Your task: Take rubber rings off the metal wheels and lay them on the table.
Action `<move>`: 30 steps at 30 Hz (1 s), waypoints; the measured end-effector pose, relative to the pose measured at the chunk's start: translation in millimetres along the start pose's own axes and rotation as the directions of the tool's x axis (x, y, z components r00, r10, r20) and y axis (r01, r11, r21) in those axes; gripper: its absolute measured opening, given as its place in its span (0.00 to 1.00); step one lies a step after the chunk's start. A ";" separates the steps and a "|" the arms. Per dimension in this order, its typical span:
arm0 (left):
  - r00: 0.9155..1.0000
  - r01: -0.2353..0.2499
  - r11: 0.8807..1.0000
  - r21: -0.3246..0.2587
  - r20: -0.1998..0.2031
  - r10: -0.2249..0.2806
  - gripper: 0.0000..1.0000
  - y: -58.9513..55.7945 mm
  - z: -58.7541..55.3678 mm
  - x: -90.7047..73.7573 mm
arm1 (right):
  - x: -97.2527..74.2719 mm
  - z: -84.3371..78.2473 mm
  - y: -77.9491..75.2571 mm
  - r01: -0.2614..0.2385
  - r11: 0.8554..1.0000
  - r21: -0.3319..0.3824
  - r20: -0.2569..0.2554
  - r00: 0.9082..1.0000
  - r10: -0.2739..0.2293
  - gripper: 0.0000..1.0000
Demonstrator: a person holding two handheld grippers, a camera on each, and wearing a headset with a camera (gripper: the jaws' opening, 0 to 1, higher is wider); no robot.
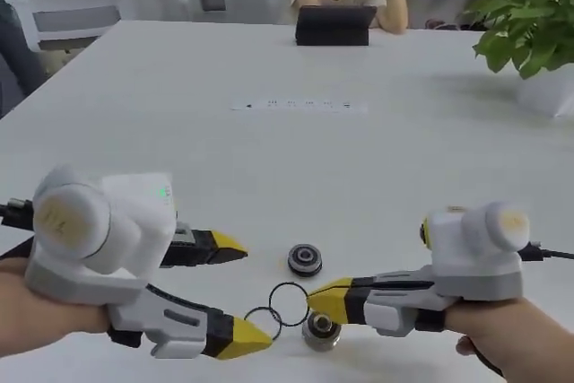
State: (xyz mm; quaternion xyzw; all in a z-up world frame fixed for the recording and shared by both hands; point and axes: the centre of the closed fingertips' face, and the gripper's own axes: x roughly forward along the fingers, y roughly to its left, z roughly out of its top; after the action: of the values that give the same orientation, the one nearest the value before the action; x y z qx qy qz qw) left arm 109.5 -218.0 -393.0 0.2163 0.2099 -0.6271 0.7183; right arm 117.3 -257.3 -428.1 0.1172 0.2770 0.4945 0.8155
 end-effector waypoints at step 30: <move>0.999 -0.045 0.996 -0.076 -0.011 0.045 0.62 9.5 -19.4 -19.5 | 39.8 -19.9 -6.4 -0.028 1.000 -0.009 -0.165 0.986 0.027 0.00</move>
State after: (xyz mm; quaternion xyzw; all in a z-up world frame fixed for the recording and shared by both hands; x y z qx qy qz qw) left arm 115.8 -189.9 -397.2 0.1962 0.2321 -0.6012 0.7390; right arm 125.0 -227.3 -460.7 0.0752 0.3391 0.5152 0.7836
